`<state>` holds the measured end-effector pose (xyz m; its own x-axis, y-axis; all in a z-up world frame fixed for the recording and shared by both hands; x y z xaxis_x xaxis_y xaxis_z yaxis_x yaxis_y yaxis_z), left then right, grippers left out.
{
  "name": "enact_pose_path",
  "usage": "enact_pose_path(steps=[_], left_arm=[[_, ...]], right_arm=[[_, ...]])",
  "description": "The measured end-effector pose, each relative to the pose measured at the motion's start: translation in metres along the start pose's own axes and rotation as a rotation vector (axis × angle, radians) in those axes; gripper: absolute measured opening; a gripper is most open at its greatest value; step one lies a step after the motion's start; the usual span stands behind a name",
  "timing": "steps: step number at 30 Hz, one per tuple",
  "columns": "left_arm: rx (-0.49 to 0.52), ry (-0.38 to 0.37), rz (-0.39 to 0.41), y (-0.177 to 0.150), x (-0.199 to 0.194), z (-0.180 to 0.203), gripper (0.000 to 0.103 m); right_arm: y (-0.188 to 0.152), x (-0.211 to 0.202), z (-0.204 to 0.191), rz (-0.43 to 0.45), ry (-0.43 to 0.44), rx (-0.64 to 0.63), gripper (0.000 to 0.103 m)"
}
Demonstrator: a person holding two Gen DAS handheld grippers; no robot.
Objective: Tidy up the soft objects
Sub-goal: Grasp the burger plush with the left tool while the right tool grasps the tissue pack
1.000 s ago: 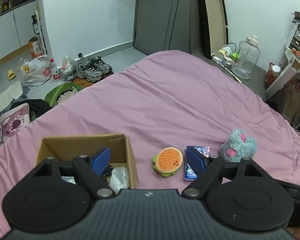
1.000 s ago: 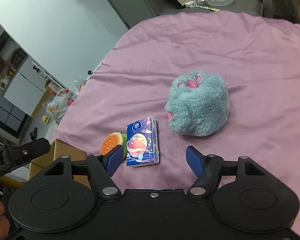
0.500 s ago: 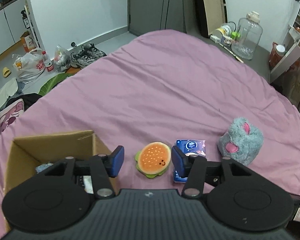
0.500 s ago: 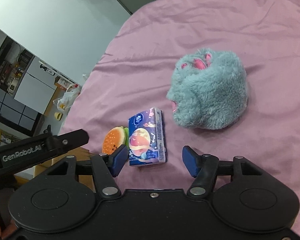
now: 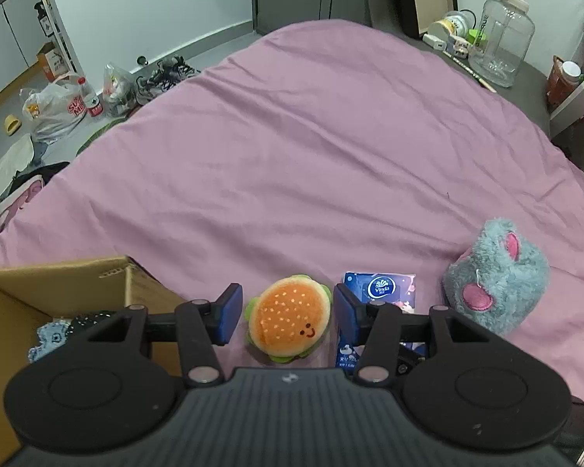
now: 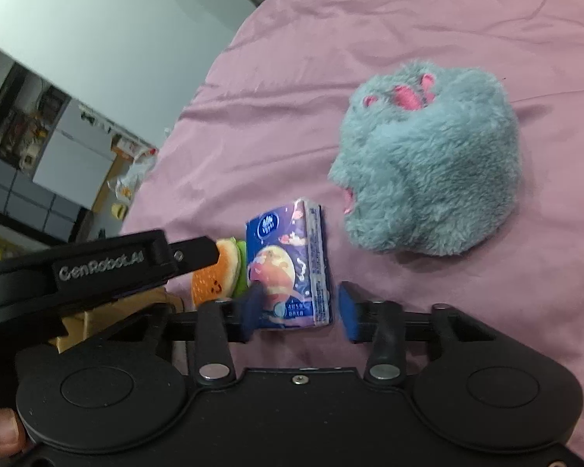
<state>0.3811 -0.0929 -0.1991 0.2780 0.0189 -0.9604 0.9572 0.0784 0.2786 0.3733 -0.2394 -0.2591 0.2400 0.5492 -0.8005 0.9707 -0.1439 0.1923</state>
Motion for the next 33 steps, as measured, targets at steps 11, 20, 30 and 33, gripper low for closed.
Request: enact_pose_path(steps=[11, 20, 30, 33], left_arm=[[0.019, 0.036, -0.056, -0.004, 0.021, 0.005, 0.051], [0.02, 0.043, -0.099, -0.002, 0.038, 0.008, 0.056], [-0.009, 0.01, -0.102, -0.007, 0.041, 0.006, 0.044], [-0.027, 0.006, -0.091, -0.007, 0.035, 0.002, 0.044]], right_arm=[[-0.005, -0.013, 0.009, -0.014, -0.012, 0.044, 0.024], [-0.007, -0.024, 0.02, 0.003, -0.028, 0.066, 0.025], [-0.002, -0.015, 0.016, -0.005, 0.018, 0.056, 0.044], [-0.001, -0.013, 0.011, -0.005, 0.026, 0.047, 0.05]])
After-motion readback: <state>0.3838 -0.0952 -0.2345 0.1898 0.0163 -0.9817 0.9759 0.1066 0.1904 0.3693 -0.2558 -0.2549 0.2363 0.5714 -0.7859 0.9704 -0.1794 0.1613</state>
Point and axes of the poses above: each gripper's, at about its wrist camera, not at the fingertips, and x roughly the way its jaws point, z to its right, y to its top, the point moved 4 cm from there along x, roughly the way its jaws point, and after that the axes turned 12 degrees about -z, right-handed, at the moved point
